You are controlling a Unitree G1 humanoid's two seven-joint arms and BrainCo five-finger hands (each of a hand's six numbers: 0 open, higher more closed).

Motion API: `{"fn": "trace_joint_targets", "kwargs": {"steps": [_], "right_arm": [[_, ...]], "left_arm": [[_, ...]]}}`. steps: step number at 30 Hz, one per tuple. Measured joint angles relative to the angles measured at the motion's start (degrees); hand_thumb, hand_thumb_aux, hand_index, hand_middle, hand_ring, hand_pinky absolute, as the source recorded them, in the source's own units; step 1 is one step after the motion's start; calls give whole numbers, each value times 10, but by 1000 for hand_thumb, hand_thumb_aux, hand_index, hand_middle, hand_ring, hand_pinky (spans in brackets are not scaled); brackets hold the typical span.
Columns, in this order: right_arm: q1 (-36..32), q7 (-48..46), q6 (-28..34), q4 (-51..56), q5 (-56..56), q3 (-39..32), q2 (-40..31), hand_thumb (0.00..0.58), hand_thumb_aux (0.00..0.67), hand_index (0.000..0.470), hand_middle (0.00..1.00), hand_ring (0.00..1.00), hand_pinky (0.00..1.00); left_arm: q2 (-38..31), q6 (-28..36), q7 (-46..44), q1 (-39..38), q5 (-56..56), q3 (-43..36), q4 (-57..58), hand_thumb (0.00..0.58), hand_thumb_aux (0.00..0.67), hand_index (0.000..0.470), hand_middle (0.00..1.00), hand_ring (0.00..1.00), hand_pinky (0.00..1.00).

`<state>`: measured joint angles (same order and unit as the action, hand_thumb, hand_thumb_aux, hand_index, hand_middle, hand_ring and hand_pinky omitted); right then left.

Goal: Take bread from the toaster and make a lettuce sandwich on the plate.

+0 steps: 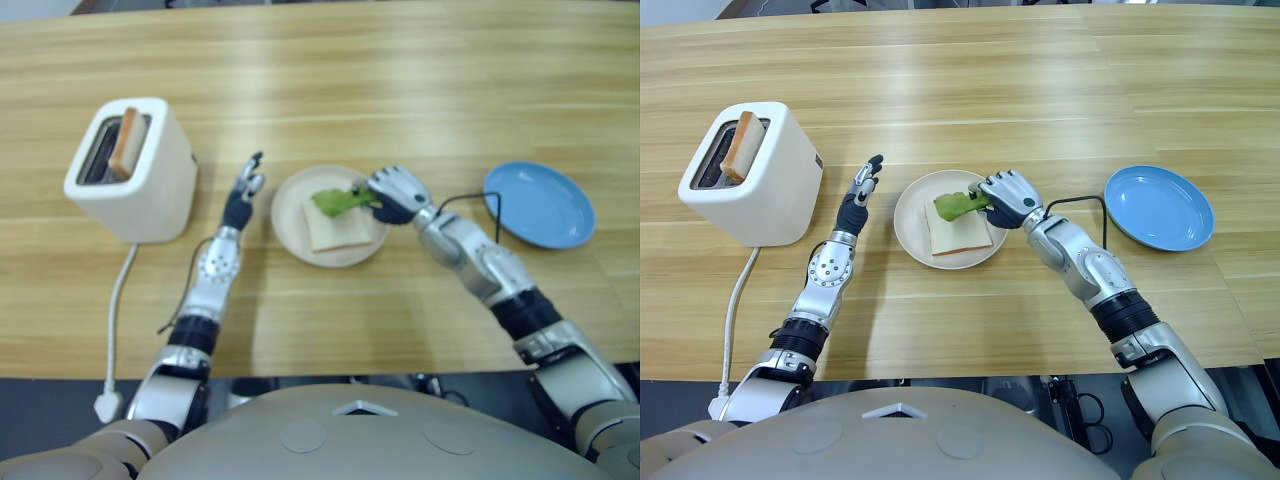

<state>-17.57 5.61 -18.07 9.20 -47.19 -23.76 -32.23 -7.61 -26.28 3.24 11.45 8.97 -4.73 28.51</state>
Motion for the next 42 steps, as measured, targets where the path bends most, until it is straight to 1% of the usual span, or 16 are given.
{"fn": "trace_joint_targets", "kwargs": {"steps": [5,13,18,19,20,21,27,35,40,42], "right_arm": [[2,-13,0,-4,0,-2,11,580,670,460,1000,1000,1000],[7,-30,1,61,-8,-13,12,580,670,460,1000,1000,1000],[12,-39,1,63,-17,-13,5,580,670,460,1000,1000,1000],[14,-43,1,63,-17,-13,5,482,394,271,420,420,420],[16,-48,1,61,-17,-13,4,482,394,271,420,420,420],[20,-53,1,59,-17,-13,3,0,0,0,0,0,0],[45,-80,-1,10,-7,-7,-9,0,0,0,0,0,0],[73,-118,-7,-78,39,27,-29,0,0,0,0,0,0],[76,-123,2,-107,45,72,-65,0,0,0,0,0,0],[86,-123,11,-127,45,102,-85,0,0,0,0,0,0]], "left_arm": [[0,0,1,0,2,0,0,0,0,0,0,0,0],[0,0,4,-5,10,0,0,0,0,0,0,0,0],[0,0,4,-8,13,0,0,0,0,0,0,0,0],[0,0,5,-9,13,0,0,0,0,0,0,0,0],[0,0,5,-10,13,0,0,0,0,0,0,0,0],[0,0,5,-10,13,0,0,0,0,0,0,0,0],[0,0,5,-10,15,1,0,0,0,0,0,0,0],[0,0,5,-10,15,1,1,0,0,0,0,0,0],[0,0,6,-10,16,1,1,0,0,0,0,0,0],[0,1,6,-10,17,1,1,0,0,0,0,0,0]]}}
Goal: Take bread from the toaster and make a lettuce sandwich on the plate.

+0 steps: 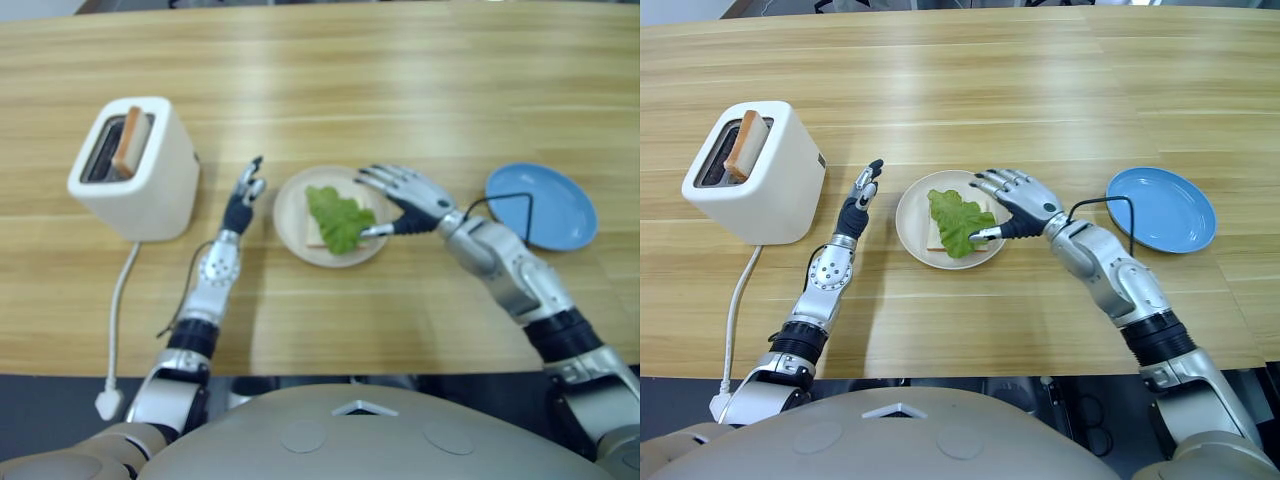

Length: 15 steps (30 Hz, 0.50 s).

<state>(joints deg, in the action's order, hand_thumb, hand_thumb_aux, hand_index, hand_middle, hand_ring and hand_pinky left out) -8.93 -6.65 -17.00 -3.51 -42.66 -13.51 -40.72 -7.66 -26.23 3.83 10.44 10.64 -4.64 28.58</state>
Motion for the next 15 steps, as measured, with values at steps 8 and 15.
{"fn": "trace_joint_targets", "kwargs": {"steps": [8,15], "right_arm": [[38,10,39,-86,28,150,-34,0,0,0,0,0,0],[92,32,40,-70,39,156,6,0,0,0,0,0,0]], "left_arm": [[-61,19,35,-34,66,42,-198,0,0,0,0,0,0],[-187,142,26,-44,260,153,-473,0,0,0,0,0,0]]}}
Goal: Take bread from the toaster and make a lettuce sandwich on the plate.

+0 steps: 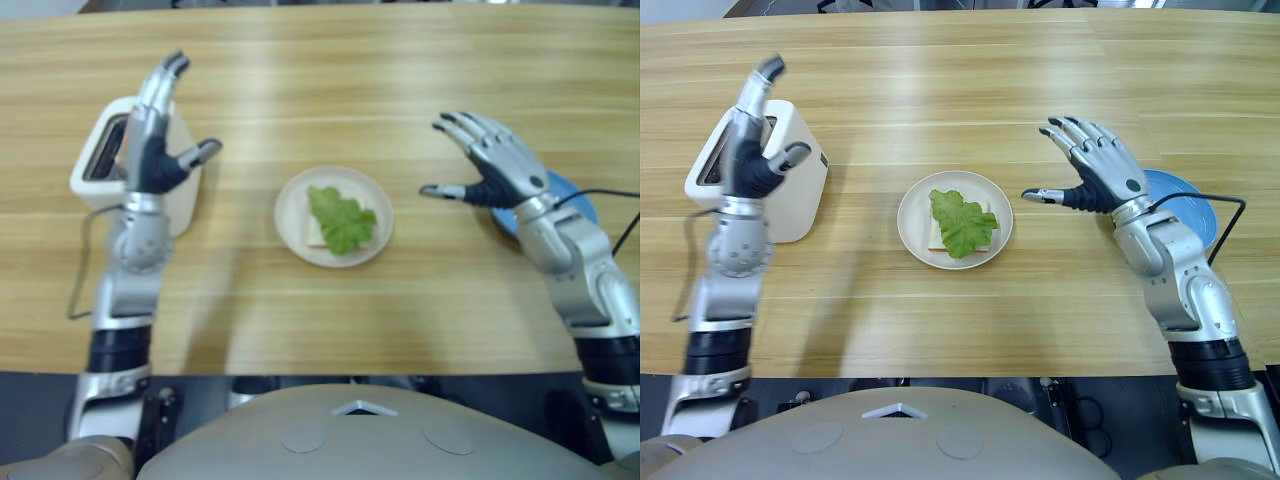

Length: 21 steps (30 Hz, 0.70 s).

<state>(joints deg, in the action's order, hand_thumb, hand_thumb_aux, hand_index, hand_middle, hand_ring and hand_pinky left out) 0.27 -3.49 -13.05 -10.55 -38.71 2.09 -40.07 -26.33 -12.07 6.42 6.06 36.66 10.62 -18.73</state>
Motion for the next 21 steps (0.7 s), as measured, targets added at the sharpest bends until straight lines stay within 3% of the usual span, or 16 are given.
{"fn": "trace_joint_targets", "kwargs": {"steps": [4,10,21], "right_arm": [[20,3,0,13,-2,-6,14,0,0,0,0,0,0],[17,14,1,21,-20,-14,15,0,0,0,0,0,0],[19,27,10,31,-56,-21,12,0,0,0,0,0,0]], "left_arm": [[-60,105,-44,-6,107,30,-8,0,0,0,0,0,0],[-85,201,-86,0,148,21,91,0,0,0,0,0,0],[-91,234,-90,25,134,-35,217,0,0,0,0,0,0]]}}
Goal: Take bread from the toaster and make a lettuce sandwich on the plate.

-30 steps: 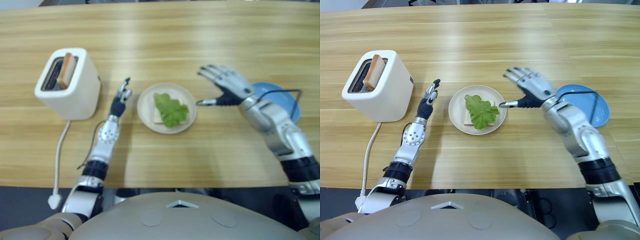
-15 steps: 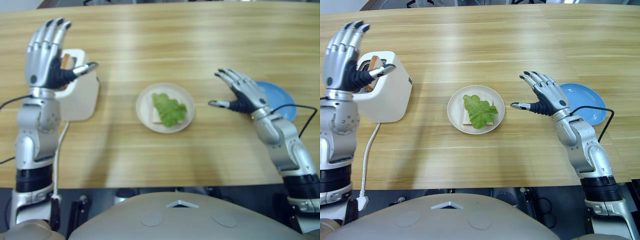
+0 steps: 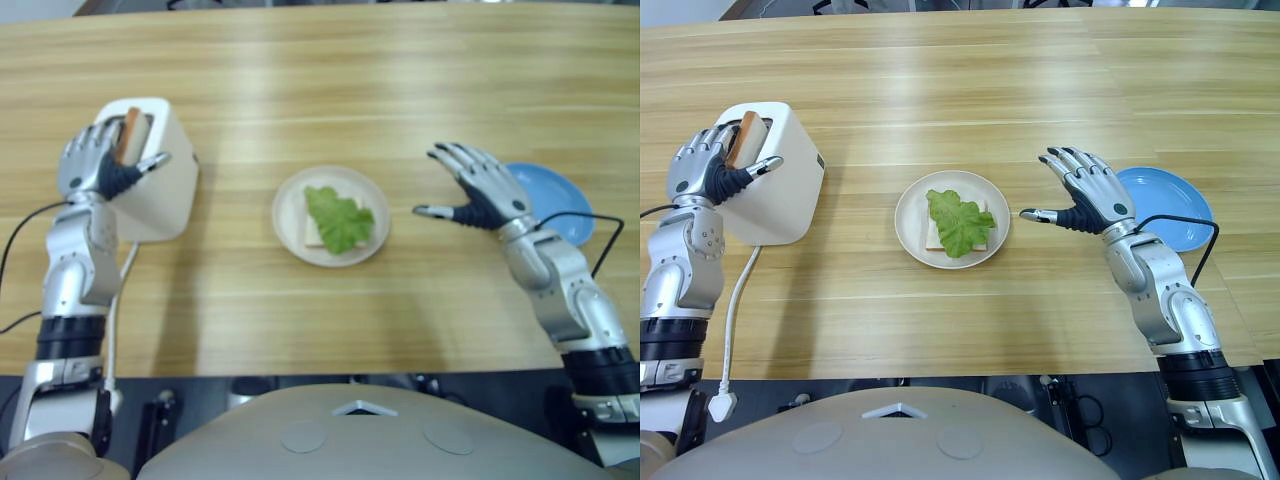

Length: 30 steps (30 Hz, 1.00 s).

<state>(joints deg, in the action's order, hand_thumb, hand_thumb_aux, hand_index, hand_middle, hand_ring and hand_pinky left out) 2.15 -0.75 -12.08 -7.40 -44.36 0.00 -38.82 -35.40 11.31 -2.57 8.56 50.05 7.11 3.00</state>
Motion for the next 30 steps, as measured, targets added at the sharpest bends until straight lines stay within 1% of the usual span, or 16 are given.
{"fn": "trace_joint_targets", "kwargs": {"steps": [8,9,10,11,12,13,14,27,30], "right_arm": [[7,1,3,-1,-8,0,-2,0,0,0,0,0,0],[9,1,3,-1,-8,0,-3,0,0,0,0,0,0],[10,1,4,-1,-8,0,-3,0,0,0,0,0,0],[10,1,4,-1,-8,0,-3,0,0,0,0,0,0],[10,1,4,-1,-8,0,-3,0,0,0,0,0,0],[11,1,4,-1,-8,0,-3,0,0,0,0,0,0],[11,1,4,-1,-8,0,-3,0,0,0,0,0,0],[12,1,4,-1,-8,1,-9,0,0,0,0,0,0],[14,1,4,0,-8,1,-10,0,0,0,0,0,0]], "left_arm": [[-3,14,1,0,-24,-8,7,0,0,0,0,0,0],[-3,15,1,0,-30,-8,7,360,257,177,0,0,0],[-3,16,2,0,-35,-8,7,491,407,280,0,0,0],[-3,17,2,0,-39,-8,7,559,544,373,47,47,47],[-3,19,2,0,-44,-8,7,559,544,373,47,47,47],[-3,20,1,0,-52,-7,7,580,670,460,341,341,341],[-3,20,2,0,-57,-7,5,580,670,460,1000,1000,1000],[-3,20,27,-13,-103,23,-28,580,670,460,1000,1000,1000],[-3,7,46,-22,-112,39,-53,580,670,460,1000,1000,1000]]}}
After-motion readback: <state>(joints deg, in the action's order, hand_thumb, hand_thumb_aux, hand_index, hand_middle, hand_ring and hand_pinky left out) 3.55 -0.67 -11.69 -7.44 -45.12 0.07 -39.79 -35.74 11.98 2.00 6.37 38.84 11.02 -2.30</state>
